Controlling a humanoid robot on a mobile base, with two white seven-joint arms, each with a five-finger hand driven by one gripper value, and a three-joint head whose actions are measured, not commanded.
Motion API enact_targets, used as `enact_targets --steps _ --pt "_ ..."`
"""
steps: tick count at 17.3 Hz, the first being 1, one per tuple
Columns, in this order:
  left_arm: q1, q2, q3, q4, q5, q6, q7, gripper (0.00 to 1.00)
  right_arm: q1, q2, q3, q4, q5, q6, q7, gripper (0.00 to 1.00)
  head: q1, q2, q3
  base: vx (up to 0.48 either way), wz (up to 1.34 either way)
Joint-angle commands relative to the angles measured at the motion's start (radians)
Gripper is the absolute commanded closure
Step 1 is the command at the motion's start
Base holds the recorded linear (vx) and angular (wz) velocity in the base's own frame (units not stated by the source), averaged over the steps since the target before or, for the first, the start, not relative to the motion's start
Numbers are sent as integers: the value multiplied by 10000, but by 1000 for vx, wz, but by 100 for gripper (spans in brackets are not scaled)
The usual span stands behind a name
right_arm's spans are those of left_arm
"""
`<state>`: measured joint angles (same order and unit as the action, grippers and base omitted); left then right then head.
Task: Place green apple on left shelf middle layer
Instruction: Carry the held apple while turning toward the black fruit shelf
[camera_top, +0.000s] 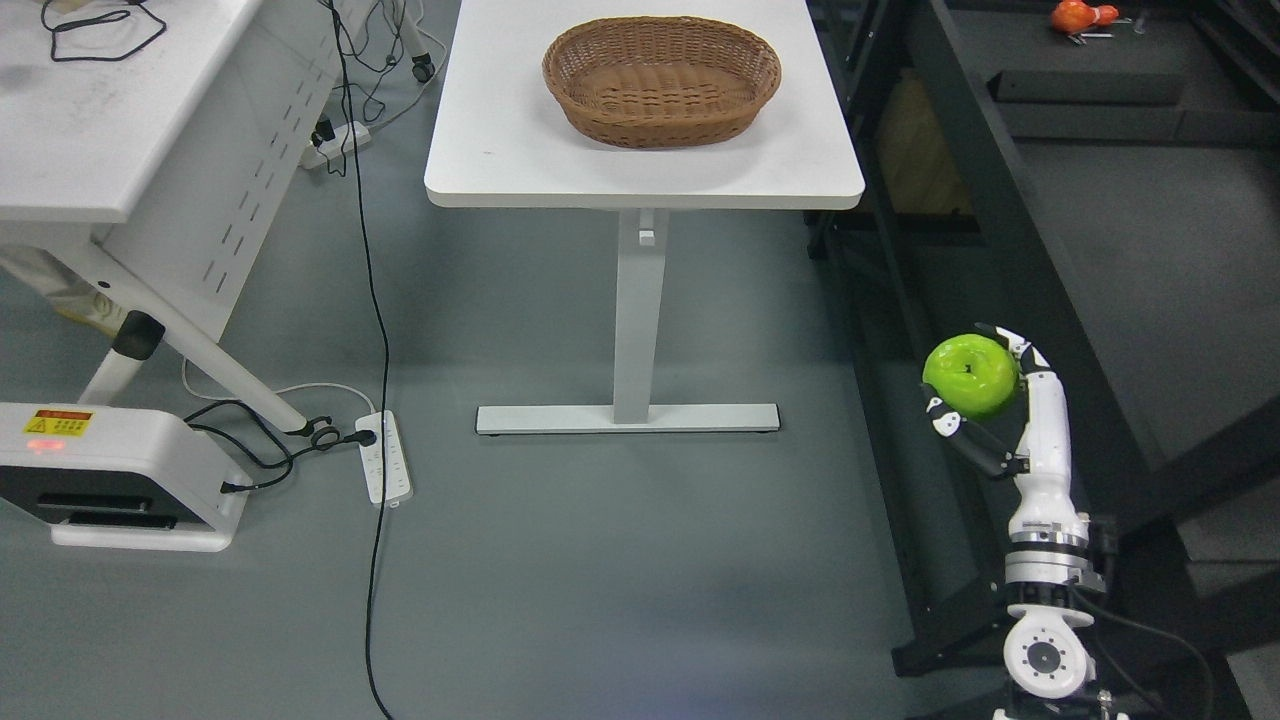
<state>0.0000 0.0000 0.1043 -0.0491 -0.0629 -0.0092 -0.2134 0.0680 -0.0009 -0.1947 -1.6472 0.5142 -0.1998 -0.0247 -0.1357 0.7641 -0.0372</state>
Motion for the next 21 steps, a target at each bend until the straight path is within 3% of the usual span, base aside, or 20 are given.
enact_targets --steps 1,13,21 --pt "92 175 0 0 0 0 -14 0 41 -166 229 -3 12 -12 32 100 0 0 0 -272 -267" --pt "92 175 0 0 0 0 1 0 241 -166 107 -3 88 -73 17 100 0 0 0 -226 -716" --pt "92 175 0 0 0 0 1 0 -601 -166 -292 425 1698 1551 1 100 0 0 0 -48 -1053"
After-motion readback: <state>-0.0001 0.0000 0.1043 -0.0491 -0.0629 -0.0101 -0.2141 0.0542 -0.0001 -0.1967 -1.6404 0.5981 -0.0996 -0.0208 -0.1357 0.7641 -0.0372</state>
